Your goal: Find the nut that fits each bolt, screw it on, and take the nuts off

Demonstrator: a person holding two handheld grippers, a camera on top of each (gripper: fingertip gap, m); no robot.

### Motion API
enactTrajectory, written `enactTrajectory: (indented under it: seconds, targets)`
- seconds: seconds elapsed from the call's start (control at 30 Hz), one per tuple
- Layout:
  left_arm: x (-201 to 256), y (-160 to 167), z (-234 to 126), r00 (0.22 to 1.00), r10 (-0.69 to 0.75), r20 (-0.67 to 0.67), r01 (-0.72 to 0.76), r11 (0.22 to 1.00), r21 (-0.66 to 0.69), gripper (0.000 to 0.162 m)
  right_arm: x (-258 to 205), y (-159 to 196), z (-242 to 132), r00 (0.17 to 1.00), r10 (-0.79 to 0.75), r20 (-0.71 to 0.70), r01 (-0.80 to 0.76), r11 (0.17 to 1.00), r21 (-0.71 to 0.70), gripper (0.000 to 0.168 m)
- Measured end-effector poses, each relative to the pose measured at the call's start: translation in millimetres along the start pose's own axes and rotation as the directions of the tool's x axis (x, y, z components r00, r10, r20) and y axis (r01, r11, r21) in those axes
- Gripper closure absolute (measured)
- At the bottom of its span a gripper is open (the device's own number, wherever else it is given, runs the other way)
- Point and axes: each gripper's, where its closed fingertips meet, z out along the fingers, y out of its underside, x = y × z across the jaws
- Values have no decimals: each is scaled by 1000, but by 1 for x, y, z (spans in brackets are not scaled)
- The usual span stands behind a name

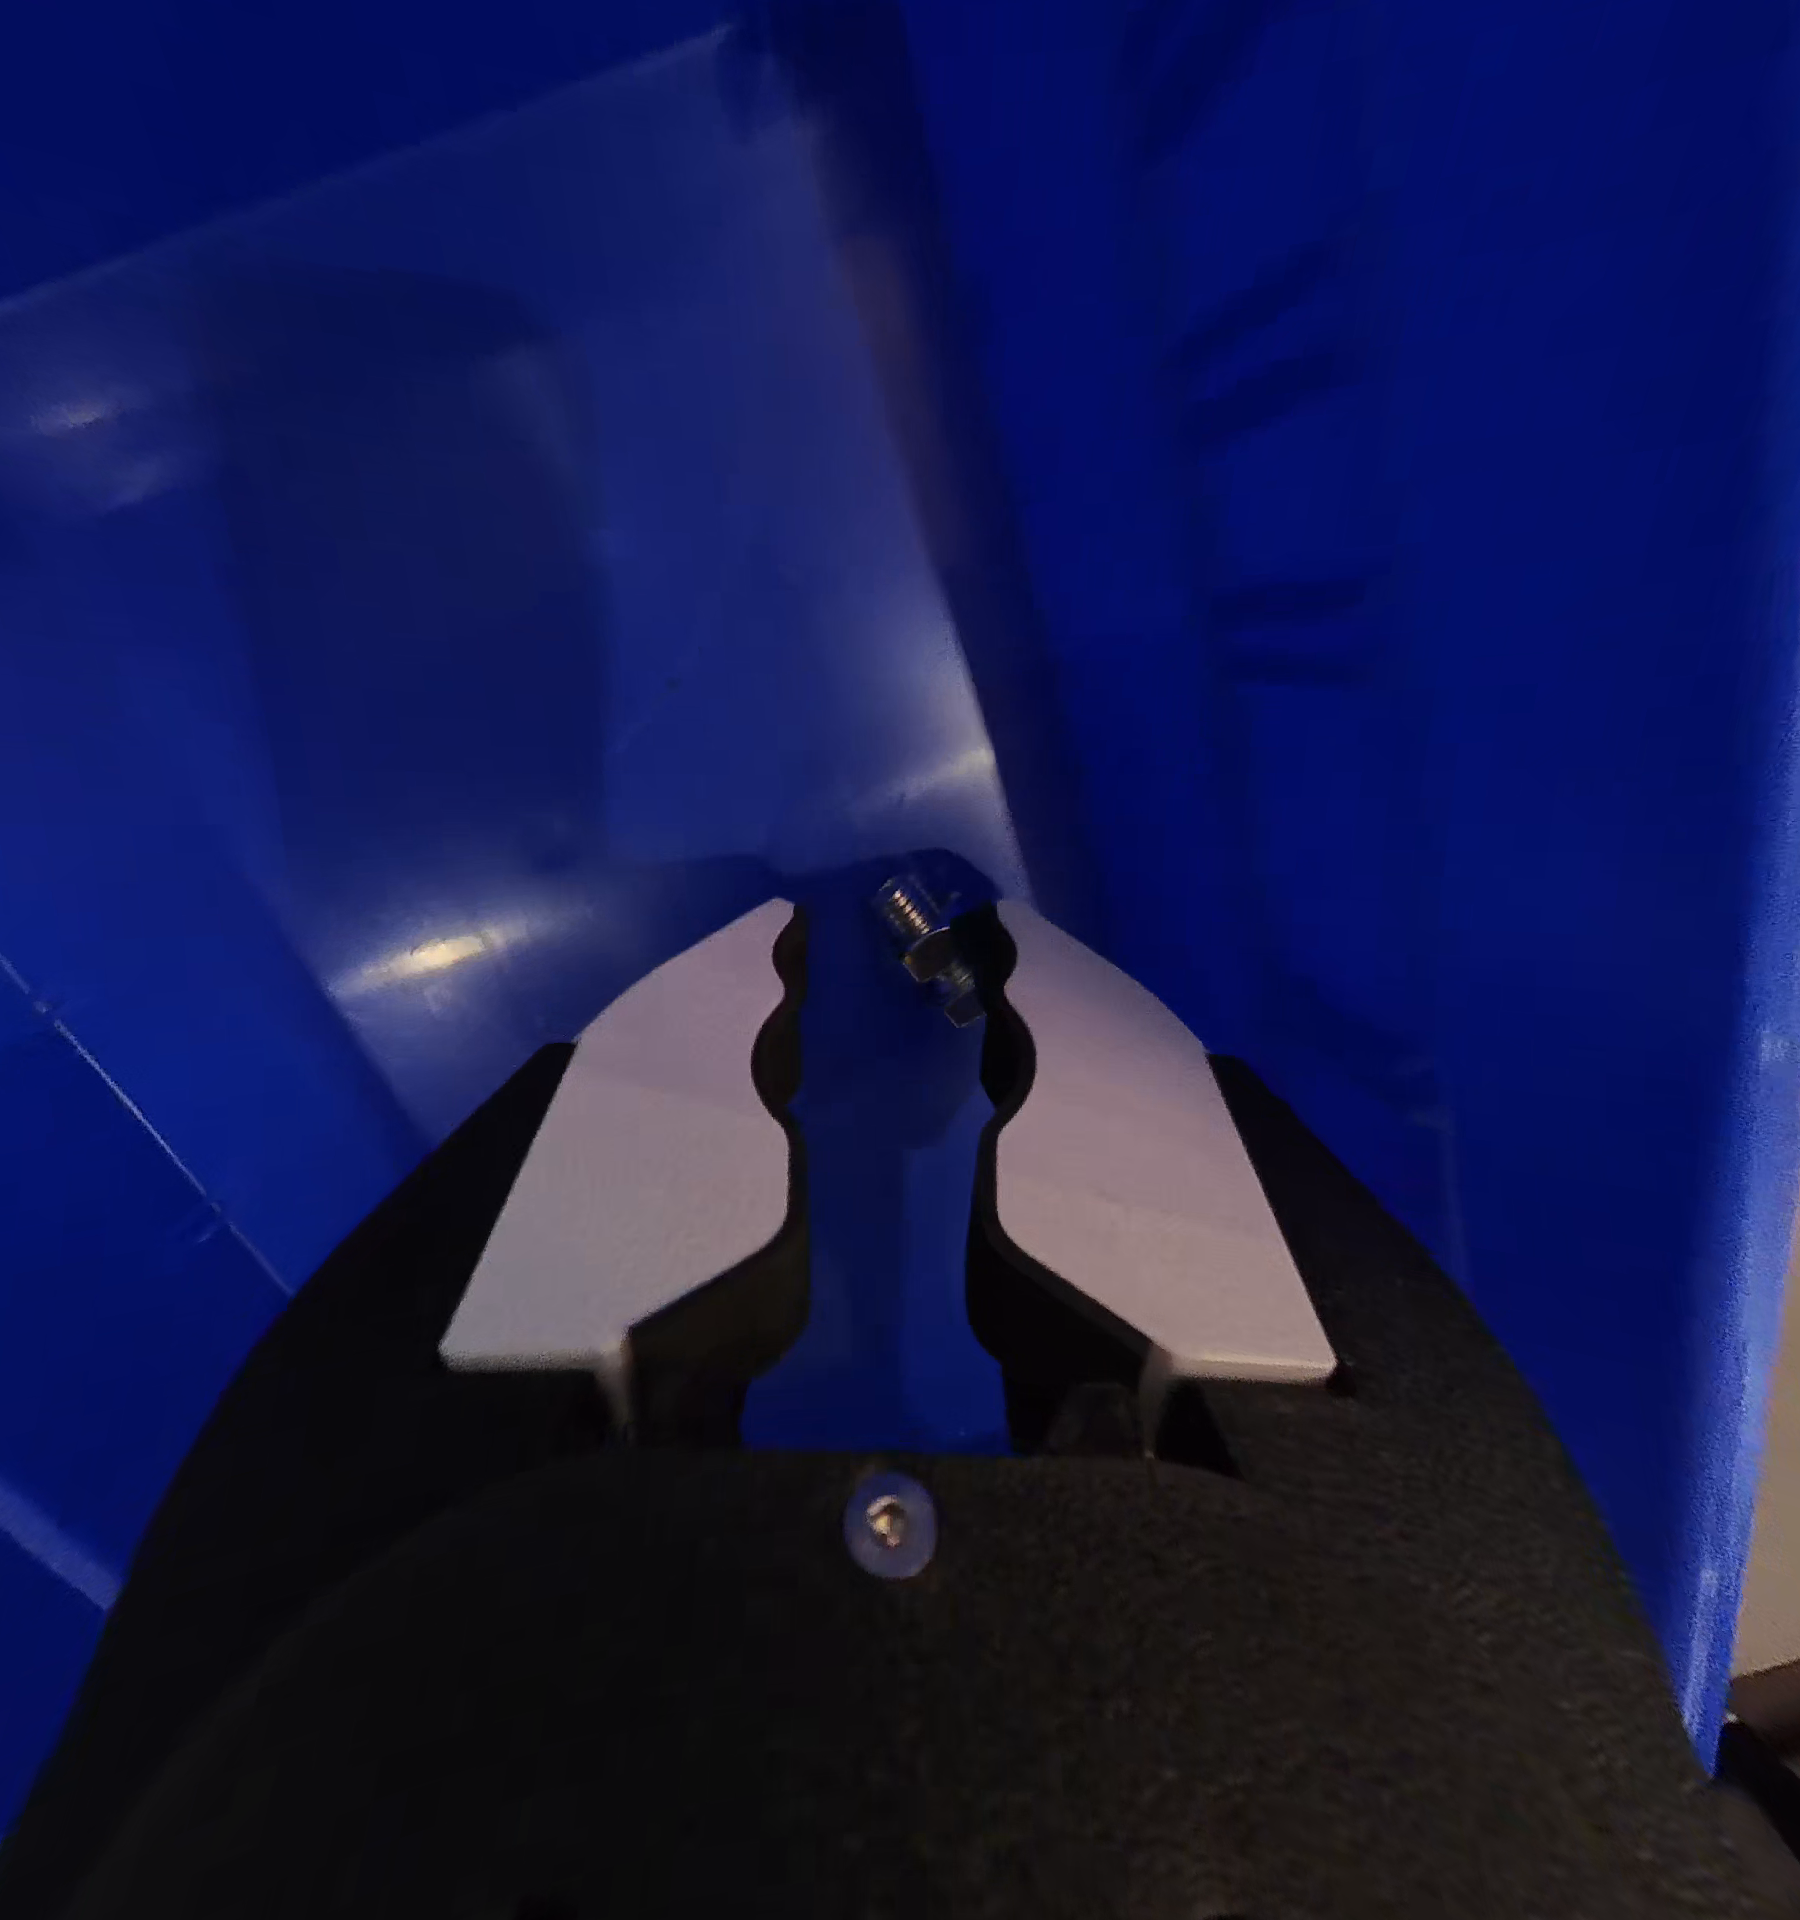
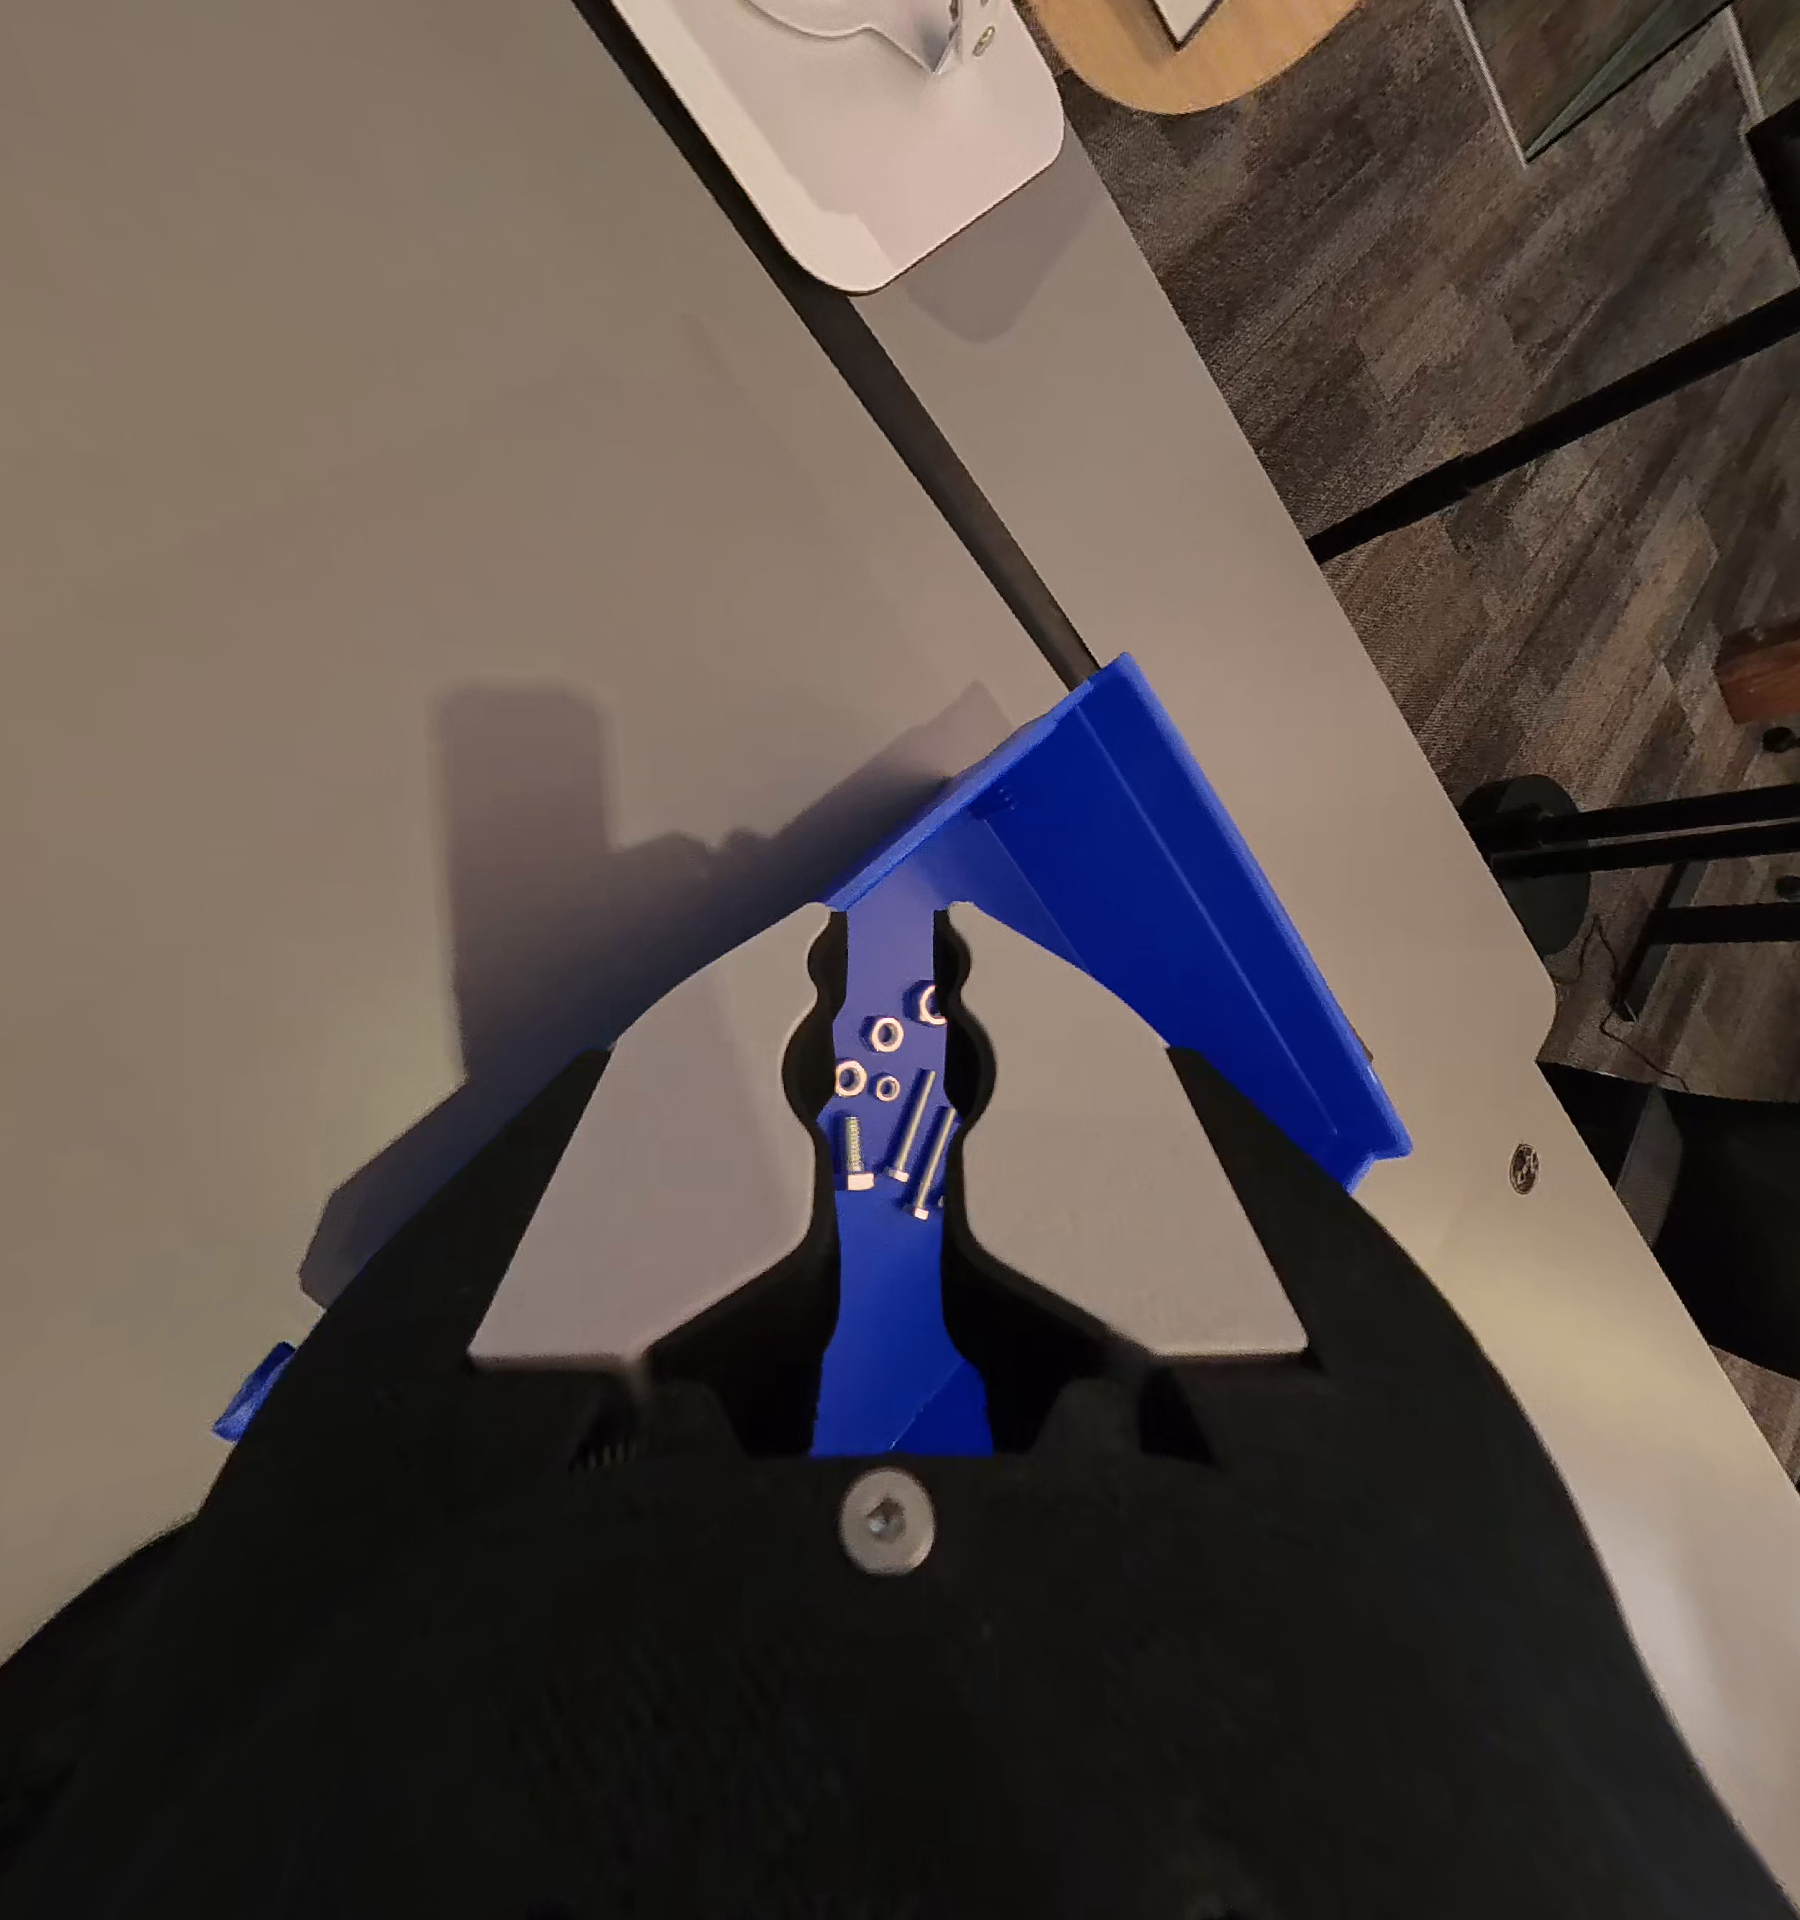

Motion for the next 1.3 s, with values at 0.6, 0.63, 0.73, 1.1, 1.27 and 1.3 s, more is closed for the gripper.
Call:
enactTrajectory:
  seconds: [0.6, 0.63, 0.73, 1.1, 1.27, 1.3]
  targets:
    - [-7, 10, -1, 999, 31, 41, -28, 998, -63, 143, -12, -2, 9, 998, -66, 9, 66, 997, -32, 153]
    - [-9, 8, -2, 998, 38, 49, -35, 998, -53, 143, -12, -2, 9, 997, -71, 8, 71, 997, -35, 153]
    - [-13, -2, -10, 997, 43, 70, -44, 999, 12, 143, -14, -3, 10, 997, -77, 9, 78, 996, -34, 154]
    - [-21, -57, -153, 864, -42, 501, -262, 813, 521, 143, -13, -5, 10, 997, -81, 1, 81, 996, -24, 155]
    - [16, -60, -204, 791, -54, 609, -415, 684, 600, 143, -16, -7, 11, 996, -92, 5, 92, 996, -22, 155]
    - [24, -60, -209, 791, -45, 610, -432, 664, 610, 143, -17, -8, 11, 996, -94, 6, 94, 995, -23, 155]
